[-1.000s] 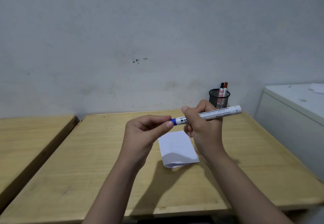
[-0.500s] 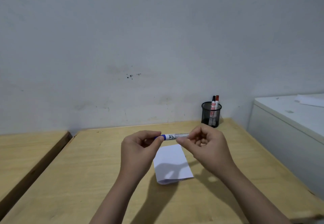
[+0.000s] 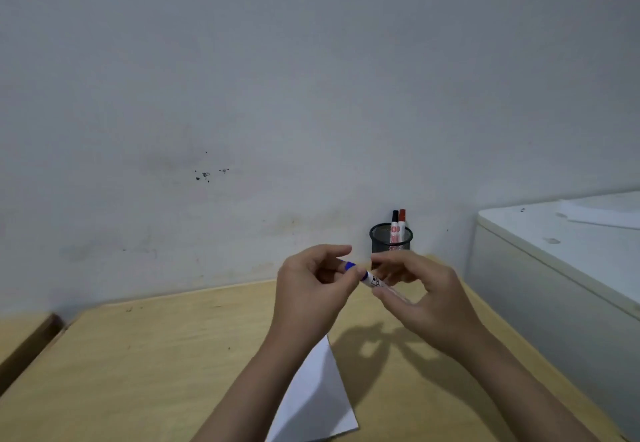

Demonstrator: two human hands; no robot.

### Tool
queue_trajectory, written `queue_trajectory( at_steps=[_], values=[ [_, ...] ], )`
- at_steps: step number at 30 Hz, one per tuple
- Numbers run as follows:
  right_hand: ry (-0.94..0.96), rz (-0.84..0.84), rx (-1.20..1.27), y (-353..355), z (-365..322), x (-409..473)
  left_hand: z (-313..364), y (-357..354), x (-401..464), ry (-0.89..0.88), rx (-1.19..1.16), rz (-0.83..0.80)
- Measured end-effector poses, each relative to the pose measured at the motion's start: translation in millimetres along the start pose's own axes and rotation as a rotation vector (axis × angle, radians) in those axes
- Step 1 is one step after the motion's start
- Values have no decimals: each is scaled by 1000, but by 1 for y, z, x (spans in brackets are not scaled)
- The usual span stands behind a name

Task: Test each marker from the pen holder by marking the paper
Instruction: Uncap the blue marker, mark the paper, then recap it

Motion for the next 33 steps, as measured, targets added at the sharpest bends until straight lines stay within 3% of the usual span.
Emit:
queue_trajectory(
  at_steps=[3,7,10,16,23,33],
  values=[
    [-75,89,-1,16,34,25,-22,-28,34,-7,14,-31],
    [-223,415,52,63,88,72,-66,-61,78,-34,199,-48],
    [-225,528,-5,82,113,111,-99,-90,105,-39,308,-113],
    [-297,325,-187,46,174,150,-139,-128,138,-69,438,-202],
    [-456,120,-264,13,224,138,-152,-137,145,-65,417,-184],
    [-584,53,-343,8,229,111,-147,-142,138,2,533,-323]
  ],
)
Point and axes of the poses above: each hand's wrist, its own x-axis towards the middle knuckle, its own y-axis out of the back of the hand, z = x × y, the point moved 9 cm from there along x, towards the middle knuckle, and after that the axes turned 4 degrees about -y, right-handed, at the moved point
